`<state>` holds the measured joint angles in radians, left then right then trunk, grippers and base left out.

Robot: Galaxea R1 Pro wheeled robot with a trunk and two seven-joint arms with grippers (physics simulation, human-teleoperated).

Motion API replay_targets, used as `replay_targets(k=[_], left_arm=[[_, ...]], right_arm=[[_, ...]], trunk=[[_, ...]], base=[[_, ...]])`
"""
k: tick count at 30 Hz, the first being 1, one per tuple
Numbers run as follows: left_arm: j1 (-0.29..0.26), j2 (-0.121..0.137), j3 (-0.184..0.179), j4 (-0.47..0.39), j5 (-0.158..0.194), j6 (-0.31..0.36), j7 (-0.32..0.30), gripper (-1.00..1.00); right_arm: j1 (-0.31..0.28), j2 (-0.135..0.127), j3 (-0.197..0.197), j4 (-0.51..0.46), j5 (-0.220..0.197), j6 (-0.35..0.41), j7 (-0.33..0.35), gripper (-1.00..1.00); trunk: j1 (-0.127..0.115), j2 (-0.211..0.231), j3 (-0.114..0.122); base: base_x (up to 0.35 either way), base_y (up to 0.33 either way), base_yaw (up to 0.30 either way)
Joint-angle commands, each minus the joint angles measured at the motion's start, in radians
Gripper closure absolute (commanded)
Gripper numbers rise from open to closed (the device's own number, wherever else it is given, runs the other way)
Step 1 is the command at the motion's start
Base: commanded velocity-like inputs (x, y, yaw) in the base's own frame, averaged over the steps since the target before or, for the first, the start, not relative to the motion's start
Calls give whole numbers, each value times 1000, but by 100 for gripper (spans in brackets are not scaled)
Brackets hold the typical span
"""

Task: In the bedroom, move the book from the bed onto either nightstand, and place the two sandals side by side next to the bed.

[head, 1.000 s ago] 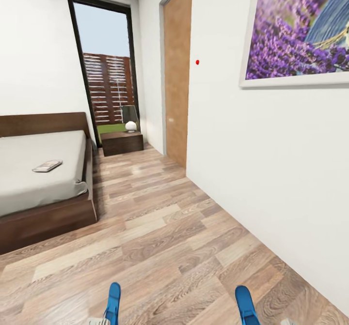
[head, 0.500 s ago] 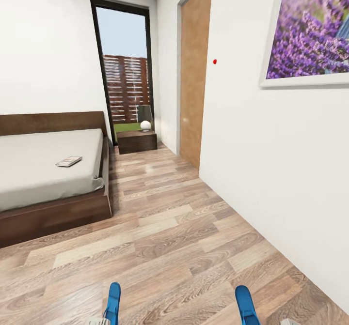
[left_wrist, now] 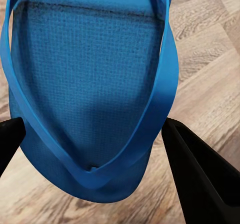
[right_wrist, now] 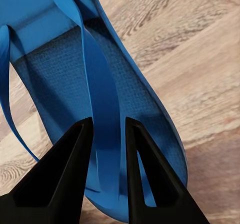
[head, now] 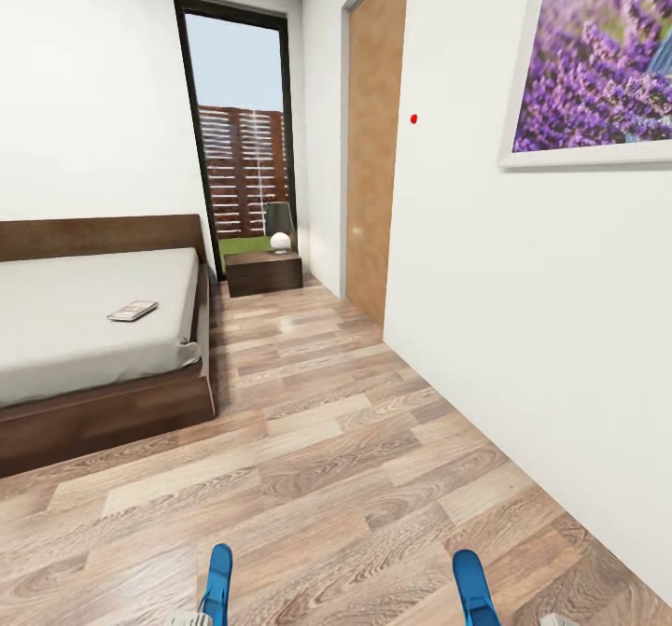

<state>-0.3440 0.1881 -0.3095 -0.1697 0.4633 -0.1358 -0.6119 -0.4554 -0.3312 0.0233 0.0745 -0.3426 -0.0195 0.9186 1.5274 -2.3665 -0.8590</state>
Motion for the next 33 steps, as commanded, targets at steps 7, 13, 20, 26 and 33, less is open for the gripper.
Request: replay_targets(k=[7,13,20,26,33], left_arm=[[0,1,-8,1,5,-7,-2,100],[-1,1,-8,1,5,-7,-2,100],[-1,1,-8,1,5,-6,-3,100],[-1,1,-8,1,5,-4,-3,100],[-1,1,-8,1,5,-4,-3,100]], right_arm=[[-2,0,3,4,-7,0,7,100],[-2,0,3,4,-7,0,6,100],[-2,0,3,4,-10,0,9,100],[-2,0,3,4,-10,1,9,100],[-2,0,3,4,-10,1,9,100]], trunk=[[0,0,-3],[0,0,-12],[-4,7,-16],[-27,49,2],[-54,98,24]], base=[[0,0,0],[0,0,0],[0,0,0],[0,0,0],[0,0,0]])
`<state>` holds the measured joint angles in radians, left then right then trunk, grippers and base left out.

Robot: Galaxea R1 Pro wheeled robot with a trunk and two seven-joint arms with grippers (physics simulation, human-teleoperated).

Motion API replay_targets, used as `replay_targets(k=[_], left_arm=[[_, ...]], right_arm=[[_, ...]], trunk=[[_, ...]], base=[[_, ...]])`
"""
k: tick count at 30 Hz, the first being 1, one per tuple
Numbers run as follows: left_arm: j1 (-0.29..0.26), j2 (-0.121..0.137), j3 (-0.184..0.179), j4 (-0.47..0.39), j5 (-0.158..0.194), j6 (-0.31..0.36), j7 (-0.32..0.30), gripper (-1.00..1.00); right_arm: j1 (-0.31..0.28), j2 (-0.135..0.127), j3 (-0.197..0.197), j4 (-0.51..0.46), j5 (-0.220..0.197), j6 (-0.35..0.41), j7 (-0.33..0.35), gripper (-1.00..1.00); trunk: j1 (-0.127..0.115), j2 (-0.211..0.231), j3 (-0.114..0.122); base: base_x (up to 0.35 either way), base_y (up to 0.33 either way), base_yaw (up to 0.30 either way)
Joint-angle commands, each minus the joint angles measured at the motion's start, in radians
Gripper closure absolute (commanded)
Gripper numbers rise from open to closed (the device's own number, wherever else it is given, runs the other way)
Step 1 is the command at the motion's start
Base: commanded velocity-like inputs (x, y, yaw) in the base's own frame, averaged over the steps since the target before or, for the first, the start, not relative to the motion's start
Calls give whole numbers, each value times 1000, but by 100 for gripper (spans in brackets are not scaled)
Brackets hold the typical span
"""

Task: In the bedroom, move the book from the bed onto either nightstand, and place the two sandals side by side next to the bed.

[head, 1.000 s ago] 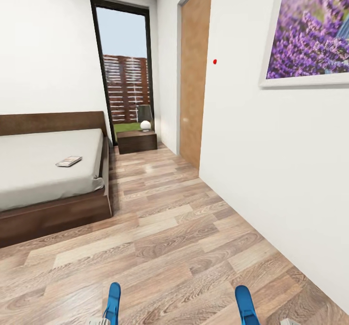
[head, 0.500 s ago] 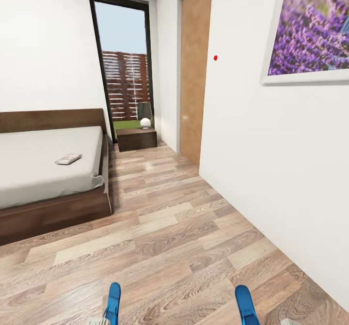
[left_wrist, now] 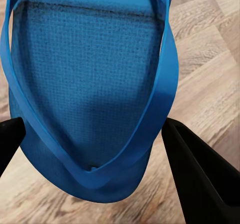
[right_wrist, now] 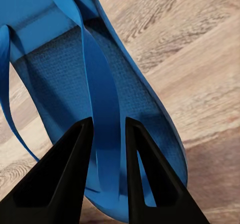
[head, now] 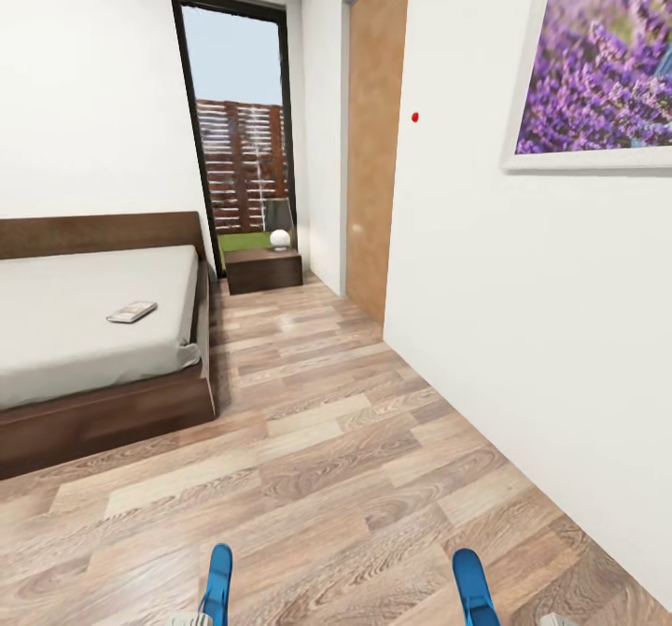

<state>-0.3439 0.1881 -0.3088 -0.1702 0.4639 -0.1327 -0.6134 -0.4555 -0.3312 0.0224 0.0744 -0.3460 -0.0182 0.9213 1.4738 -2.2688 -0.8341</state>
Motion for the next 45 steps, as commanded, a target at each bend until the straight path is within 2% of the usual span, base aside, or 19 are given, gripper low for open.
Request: replay_targets(k=[1,12,22,45], left_arm=[[-1,1,-9,1,4,-7,-2,100],[-1,1,-9,1,4,-7,-2,100],[-1,1,-9,1,4,-7,-2,100],[-1,1,-9,1,4,-7,-2,100]], right_arm=[[-2,0,4,4,-7,0,7,100],[-2,0,4,4,-7,-1,7,100],[-2,0,4,4,-7,-1,6,100],[-2,0,4,4,-7,-2,6,100]], trunk=[[-4,7,2],[-46,84,37],[-46,84,35],[-46,84,4]], base=[[0,0,0],[0,0,0],[0,0,0],[0,0,0]])
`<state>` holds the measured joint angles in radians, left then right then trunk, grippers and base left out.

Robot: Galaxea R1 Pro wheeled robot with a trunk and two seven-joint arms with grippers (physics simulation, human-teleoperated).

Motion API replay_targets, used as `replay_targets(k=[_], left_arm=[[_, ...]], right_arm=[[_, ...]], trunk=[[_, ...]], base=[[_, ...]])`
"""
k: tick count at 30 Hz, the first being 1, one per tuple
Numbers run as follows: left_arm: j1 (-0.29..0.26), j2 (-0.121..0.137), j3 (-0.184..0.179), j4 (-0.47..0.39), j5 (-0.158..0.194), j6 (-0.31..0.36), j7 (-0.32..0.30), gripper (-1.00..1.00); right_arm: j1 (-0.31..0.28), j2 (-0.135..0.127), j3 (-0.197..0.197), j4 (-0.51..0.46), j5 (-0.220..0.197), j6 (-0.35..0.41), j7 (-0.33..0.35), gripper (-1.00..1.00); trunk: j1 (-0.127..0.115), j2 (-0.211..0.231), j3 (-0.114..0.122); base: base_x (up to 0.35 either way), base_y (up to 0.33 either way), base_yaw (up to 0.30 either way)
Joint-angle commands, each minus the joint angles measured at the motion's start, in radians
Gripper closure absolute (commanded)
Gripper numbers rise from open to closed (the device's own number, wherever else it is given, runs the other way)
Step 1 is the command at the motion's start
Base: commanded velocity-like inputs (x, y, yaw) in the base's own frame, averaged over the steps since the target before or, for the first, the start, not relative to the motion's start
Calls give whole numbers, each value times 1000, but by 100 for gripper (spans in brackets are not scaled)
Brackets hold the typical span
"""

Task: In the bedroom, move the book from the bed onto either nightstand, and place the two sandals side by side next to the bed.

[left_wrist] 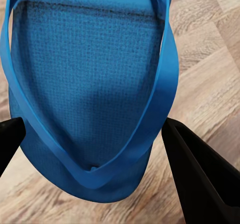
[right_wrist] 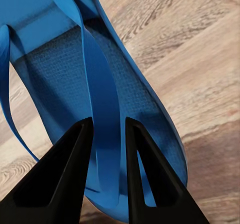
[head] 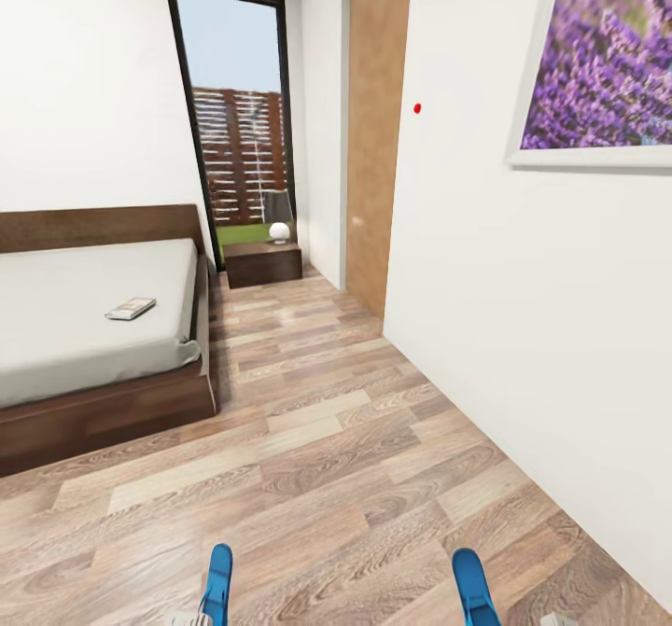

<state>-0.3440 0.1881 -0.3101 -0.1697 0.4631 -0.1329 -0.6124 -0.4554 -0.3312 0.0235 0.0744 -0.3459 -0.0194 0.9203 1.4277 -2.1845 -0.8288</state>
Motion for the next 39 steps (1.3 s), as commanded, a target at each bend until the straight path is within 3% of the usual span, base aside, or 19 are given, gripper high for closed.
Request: replay_targets(k=[1,16,32,39], left_arm=[[-1,1,-7,1,5,-7,-3,100],[-1,1,-7,1,5,-8,-2,100],[-1,2,-4,1,7,-10,-1,100],[-1,1,-4,1,7,-10,-1,100]], right_arm=[[-2,0,3,4,-7,0,7,100],[-2,0,3,4,-6,0,6,100],[-2,0,3,4,-4,-1,6,100],[-2,0,3,4,-6,-1,6,100]], trunk=[[0,0,-2],[0,0,-17],[0,0,-17],[0,0,-17]], base=[[0,0,0],[20,0,0],[315,0,4],[333,0,201]])
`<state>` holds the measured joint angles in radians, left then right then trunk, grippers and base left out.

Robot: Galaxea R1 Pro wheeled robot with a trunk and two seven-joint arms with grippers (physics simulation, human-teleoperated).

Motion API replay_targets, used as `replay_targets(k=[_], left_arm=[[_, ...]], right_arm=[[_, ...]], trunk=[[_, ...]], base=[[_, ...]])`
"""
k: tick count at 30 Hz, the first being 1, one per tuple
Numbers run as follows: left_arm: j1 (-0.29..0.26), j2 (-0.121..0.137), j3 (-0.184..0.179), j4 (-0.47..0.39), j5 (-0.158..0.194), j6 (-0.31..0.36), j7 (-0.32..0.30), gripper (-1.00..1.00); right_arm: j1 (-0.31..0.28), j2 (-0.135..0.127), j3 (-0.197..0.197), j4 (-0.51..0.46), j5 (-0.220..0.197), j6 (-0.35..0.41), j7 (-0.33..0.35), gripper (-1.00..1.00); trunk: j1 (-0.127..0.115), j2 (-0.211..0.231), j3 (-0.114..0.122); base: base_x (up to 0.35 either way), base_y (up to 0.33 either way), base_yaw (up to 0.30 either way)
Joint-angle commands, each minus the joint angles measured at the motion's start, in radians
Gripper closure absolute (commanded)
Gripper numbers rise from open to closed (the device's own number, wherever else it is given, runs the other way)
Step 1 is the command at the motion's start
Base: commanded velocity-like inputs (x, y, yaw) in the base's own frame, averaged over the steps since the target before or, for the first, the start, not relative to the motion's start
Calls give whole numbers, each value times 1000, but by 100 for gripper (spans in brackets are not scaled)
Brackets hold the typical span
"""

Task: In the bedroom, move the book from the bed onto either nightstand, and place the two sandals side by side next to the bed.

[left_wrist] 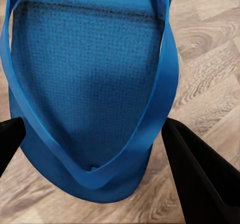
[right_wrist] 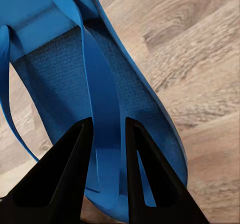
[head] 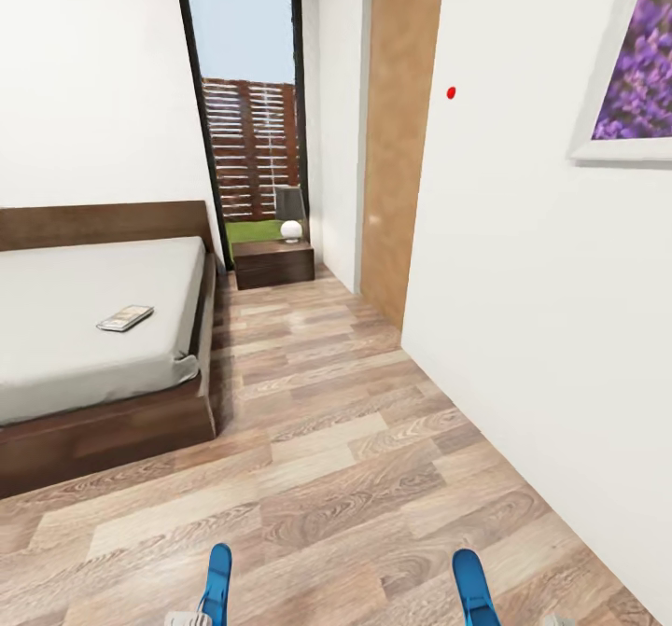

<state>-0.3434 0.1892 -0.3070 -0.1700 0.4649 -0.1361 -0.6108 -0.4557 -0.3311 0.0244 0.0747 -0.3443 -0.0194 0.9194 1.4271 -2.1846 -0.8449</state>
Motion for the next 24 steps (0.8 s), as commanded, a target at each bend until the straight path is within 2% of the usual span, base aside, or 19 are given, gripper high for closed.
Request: replay_targets(k=[1,16,24], left_arm=[[-1,0,-7,1,5,-7,-3,100],[-2,-1,-7,3,6,-7,5,100],[-2,-1,-6,3,7,-7,5,100]], right_arm=[[-1,0,2,4,-8,-1,7,100],[-1,0,2,4,-7,-1,6,100],[-1,0,2,4,-7,-1,4,100]], trunk=[[0,0,-1],[0,0,-1],[0,0,-1]], base=[[333,0,150],[333,-2,14],[330,-86,0]])
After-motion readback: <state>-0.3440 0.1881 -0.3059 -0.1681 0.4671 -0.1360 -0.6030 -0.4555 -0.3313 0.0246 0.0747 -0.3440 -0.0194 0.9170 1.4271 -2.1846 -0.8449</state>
